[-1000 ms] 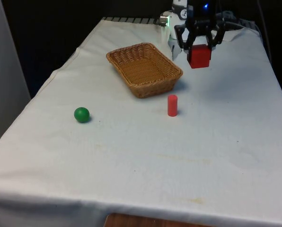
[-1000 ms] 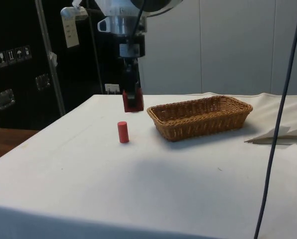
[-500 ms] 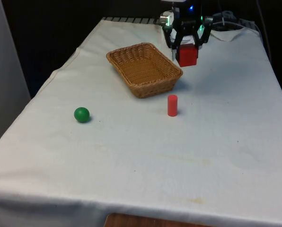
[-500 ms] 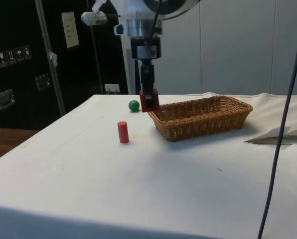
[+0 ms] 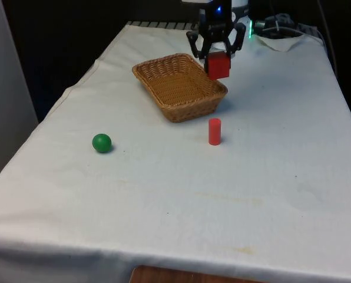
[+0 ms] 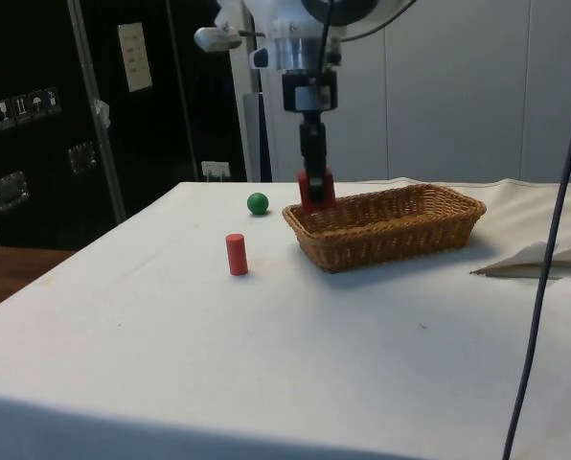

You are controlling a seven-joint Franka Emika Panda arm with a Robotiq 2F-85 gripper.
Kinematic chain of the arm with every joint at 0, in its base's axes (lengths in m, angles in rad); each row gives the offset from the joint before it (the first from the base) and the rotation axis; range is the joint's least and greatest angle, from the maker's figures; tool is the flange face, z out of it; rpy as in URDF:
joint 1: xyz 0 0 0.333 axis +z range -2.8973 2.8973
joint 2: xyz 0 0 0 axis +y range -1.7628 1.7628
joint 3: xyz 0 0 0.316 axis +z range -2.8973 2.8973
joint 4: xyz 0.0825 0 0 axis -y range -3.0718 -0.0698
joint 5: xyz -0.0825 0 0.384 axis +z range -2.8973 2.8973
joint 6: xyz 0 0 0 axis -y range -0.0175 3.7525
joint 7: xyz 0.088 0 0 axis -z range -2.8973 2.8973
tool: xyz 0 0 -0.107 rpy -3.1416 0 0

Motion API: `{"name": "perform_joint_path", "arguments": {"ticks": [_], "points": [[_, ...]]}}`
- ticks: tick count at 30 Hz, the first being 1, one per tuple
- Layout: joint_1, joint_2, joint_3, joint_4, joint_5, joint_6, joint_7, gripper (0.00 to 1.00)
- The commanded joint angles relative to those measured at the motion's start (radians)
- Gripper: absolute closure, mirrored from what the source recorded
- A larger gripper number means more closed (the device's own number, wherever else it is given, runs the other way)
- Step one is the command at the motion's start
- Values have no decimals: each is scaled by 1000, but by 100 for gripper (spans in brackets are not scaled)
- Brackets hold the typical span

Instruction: Pick up the object to the left of the cylinder and place it into the basket.

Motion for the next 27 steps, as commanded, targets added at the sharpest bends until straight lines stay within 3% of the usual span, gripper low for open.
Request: {"name": "perform_joint_path", "arguments": {"ticks": [1, 2, 8, 11, 12, 27], "points": [[-1, -1, -7, -4, 0, 1, -9, 99], [-6, -6, -15, -13, -15, 16, -14, 99], [-6, -3, -57, -26, -13, 27, -67, 99], [-1, -2, -69, -24, 0, 15, -86, 99], [-6, 1, -73, -28, -14, 30, -88, 99], [-7, 47, -150, -29, -7, 69, -200, 99]]}}
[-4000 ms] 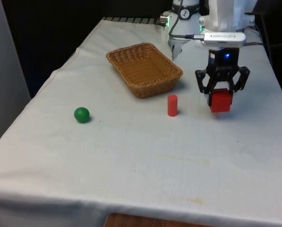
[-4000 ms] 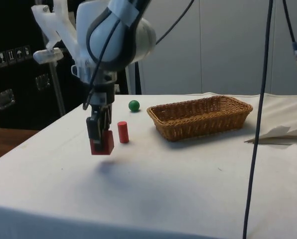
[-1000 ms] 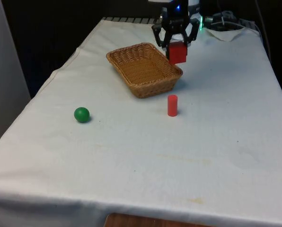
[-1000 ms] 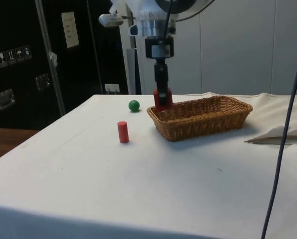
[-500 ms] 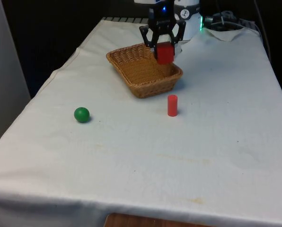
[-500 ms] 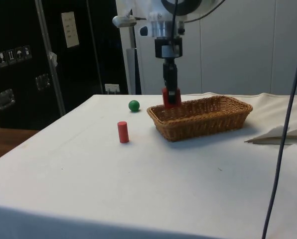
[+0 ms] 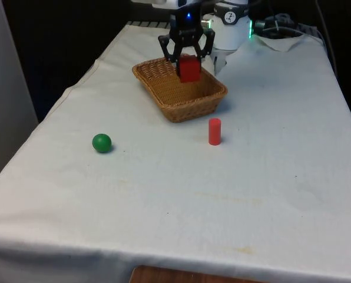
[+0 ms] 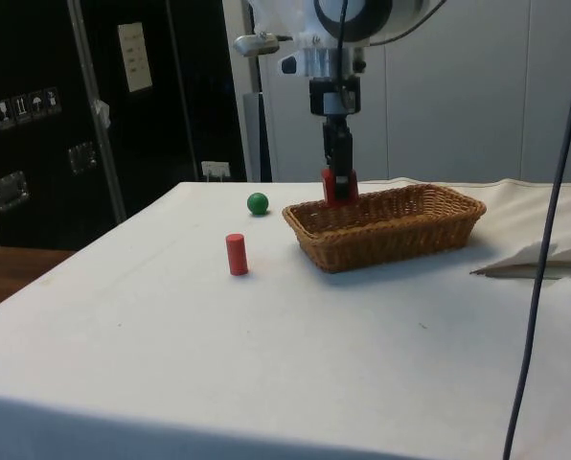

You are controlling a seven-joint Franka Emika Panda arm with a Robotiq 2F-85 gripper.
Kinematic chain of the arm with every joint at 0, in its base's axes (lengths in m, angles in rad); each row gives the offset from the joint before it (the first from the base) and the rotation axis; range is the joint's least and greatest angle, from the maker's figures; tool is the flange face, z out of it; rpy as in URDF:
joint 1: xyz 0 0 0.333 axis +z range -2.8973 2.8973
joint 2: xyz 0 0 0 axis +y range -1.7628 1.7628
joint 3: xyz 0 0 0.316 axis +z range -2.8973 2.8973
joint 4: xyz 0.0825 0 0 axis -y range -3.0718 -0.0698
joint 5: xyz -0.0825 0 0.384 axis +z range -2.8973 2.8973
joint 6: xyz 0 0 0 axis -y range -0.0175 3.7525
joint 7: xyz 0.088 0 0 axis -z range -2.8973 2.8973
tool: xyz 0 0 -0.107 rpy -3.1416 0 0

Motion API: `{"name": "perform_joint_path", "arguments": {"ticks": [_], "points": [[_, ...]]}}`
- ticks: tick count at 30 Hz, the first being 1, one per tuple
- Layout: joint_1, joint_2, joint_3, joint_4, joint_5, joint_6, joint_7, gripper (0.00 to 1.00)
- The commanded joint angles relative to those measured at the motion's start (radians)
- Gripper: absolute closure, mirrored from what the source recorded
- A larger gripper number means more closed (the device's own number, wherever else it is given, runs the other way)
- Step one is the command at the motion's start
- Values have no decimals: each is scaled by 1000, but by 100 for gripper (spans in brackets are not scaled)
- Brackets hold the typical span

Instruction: Pick up the object to the left of the cylinder and place it into the basket.

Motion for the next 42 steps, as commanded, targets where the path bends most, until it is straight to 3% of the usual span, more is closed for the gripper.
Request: {"name": "perform_joint_path", "arguments": {"ticks": [1, 8, 10, 16, 18, 25, 26, 27, 35, 36, 37, 42], "points": [[0, 4, -4, 0, 0, 3, -6, 99], [-4, 51, -36, 1, 6, 51, -68, 99], [-3, 57, -39, 3, 1, 43, -65, 99], [-10, 95, -38, -8, 22, 95, -108, 99], [-6, 116, -43, -5, 19, 94, -107, 99], [-13, 160, -16, -41, 82, 160, -158, 99], [-6, 163, -31, -31, 60, 140, -141, 99], [-13, 167, -13, -44, 88, 165, -161, 99], [-16, 220, 13, -47, 129, 203, -176, 99], [-6, 227, -4, -38, 109, 180, -160, 99], [-15, 225, 13, -45, 131, 204, -176, 99], [-10, 236, 6, -40, 127, 198, -170, 99]]}}
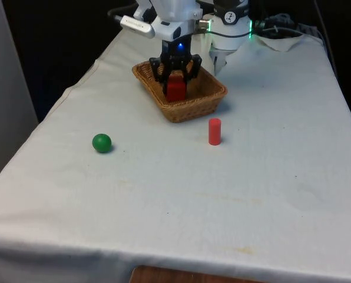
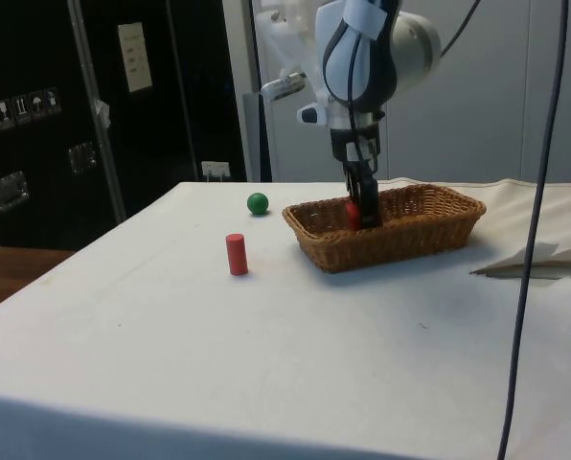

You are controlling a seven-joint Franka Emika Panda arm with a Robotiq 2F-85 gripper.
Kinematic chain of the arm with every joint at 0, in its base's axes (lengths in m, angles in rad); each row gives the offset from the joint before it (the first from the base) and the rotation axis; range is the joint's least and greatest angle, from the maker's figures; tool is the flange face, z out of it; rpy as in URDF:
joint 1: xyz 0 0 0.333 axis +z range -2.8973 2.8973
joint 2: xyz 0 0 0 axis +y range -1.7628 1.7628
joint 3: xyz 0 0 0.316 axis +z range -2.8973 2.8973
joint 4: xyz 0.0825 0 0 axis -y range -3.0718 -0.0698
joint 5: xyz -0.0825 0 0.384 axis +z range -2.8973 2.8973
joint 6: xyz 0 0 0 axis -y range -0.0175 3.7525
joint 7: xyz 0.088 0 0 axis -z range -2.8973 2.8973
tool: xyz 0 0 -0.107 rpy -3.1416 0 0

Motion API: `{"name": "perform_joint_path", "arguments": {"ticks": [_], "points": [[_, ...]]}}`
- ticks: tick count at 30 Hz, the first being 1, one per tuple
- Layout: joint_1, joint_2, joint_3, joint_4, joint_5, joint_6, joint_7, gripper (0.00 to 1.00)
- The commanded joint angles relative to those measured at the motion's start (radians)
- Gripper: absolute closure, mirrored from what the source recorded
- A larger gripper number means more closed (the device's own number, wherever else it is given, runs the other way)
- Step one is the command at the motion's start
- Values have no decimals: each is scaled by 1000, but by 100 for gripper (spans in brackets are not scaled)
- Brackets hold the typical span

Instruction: Pick up the object to the left of the cylinder and place it into the basket.

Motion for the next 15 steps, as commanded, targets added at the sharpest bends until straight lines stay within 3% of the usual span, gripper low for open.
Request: {"name": "perform_joint_path", "arguments": {"ticks": [1, 3, 5, 7, 11, 12, 15], "points": [[-3, -5, 4, -2, 5, 3, -5, 99], [-2, -4, 3, -2, 3, 2, -3, 97], [-2, -3, 2, -2, 2, 1, -2, 84], [-1, -2, 1, -1, 2, 0, -1, 59], [0, -1, 1, -1, 1, -1, 0, 20], [0, -1, 0, -1, 0, -1, 0, 2], [0, -1, 0, -1, 0, -2, 0, 0]]}}
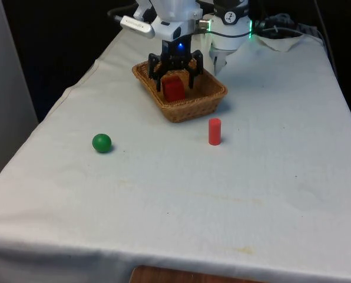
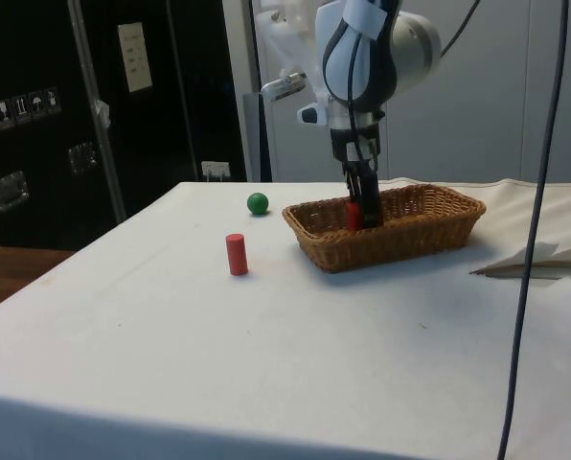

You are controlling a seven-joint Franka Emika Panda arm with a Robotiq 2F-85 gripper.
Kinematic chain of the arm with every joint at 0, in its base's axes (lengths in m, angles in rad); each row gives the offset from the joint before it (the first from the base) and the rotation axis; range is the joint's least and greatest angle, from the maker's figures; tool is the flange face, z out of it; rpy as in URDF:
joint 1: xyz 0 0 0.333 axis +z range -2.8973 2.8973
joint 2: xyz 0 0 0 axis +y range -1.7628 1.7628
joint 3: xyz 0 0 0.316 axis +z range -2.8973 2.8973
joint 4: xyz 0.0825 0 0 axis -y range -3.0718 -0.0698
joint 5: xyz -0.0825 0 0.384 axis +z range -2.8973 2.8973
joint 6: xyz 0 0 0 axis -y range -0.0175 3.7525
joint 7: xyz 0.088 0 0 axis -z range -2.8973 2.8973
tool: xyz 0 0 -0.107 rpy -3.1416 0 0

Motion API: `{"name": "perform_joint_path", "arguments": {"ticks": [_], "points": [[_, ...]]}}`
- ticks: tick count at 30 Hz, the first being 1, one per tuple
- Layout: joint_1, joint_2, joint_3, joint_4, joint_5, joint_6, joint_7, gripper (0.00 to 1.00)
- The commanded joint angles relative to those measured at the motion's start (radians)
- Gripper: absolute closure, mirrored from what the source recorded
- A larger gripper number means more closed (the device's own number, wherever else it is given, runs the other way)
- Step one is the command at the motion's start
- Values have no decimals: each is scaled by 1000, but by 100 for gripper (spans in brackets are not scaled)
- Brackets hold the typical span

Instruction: Pick up the object to the left of the cylinder and place it into the basket.

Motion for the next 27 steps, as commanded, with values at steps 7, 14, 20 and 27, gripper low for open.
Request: {"name": "perform_joint_path", "arguments": {"ticks": [7, 14, 20, 27], "points": [[0, 0, 0, 0, 0, 0, 0, 0], [11, -35, -29, 35, -27, -50, 20, 0], [10, -65, -37, 53, -45, -79, 33, 0], [7, -87, -37, 86, -43, -118, 39, 0]]}}
